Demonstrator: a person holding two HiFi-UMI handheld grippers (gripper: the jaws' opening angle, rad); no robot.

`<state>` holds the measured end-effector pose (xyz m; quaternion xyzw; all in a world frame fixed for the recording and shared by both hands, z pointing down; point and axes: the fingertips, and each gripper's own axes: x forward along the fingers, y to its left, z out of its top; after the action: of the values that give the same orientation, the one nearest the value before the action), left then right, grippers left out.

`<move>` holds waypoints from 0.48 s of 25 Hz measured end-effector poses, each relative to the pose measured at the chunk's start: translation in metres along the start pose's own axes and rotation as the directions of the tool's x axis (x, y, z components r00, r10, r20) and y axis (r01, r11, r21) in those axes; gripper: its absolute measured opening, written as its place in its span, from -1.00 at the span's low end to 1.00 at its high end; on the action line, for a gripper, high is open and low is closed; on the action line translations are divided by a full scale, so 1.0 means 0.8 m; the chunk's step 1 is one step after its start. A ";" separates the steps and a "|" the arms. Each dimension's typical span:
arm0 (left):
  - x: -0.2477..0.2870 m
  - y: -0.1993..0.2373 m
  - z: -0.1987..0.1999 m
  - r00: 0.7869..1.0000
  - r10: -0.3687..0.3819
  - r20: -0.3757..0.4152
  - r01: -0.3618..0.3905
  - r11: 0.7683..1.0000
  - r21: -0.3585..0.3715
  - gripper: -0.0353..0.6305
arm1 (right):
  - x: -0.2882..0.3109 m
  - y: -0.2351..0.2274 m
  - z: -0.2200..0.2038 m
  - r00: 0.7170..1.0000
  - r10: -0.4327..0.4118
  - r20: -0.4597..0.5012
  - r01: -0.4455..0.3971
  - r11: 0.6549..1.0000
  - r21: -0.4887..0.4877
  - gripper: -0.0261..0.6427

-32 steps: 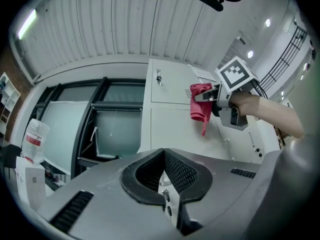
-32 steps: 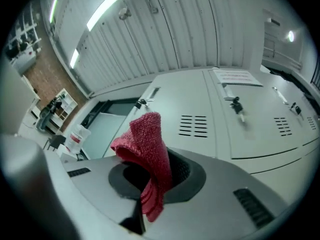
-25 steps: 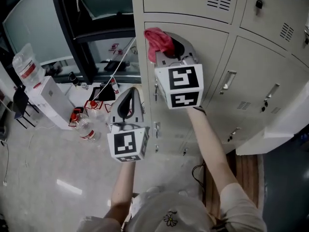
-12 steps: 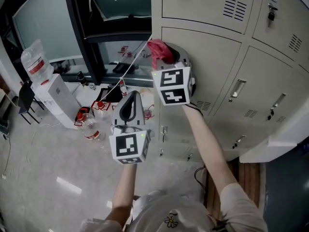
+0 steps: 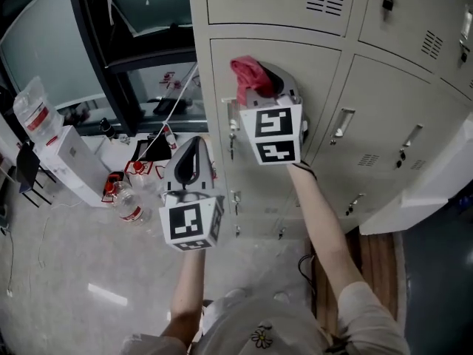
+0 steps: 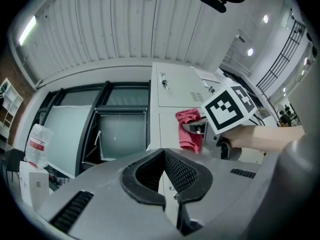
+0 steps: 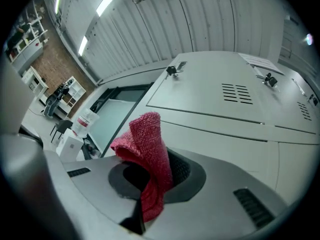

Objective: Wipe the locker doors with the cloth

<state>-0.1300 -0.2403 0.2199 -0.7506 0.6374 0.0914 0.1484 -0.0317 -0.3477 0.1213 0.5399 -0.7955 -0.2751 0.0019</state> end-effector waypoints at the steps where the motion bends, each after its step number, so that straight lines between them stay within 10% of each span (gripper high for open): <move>1: 0.004 -0.006 0.000 1.000 -0.001 0.001 0.001 1.000 -0.013 -0.84 | -0.007 -0.014 -0.005 1.000 -0.012 -0.003 0.012 1.000 -0.006 -0.83; 12: 0.032 -0.057 -0.010 0.999 -0.053 0.005 0.053 0.996 -0.065 -0.84 | -0.080 -0.156 -0.054 0.980 -0.187 -0.069 0.183 0.982 -0.056 -0.83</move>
<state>-0.0814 -0.2606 0.2238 -0.7715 0.6136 0.1096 0.1272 0.1149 -0.3449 0.1217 0.6211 -0.7343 -0.2735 0.0192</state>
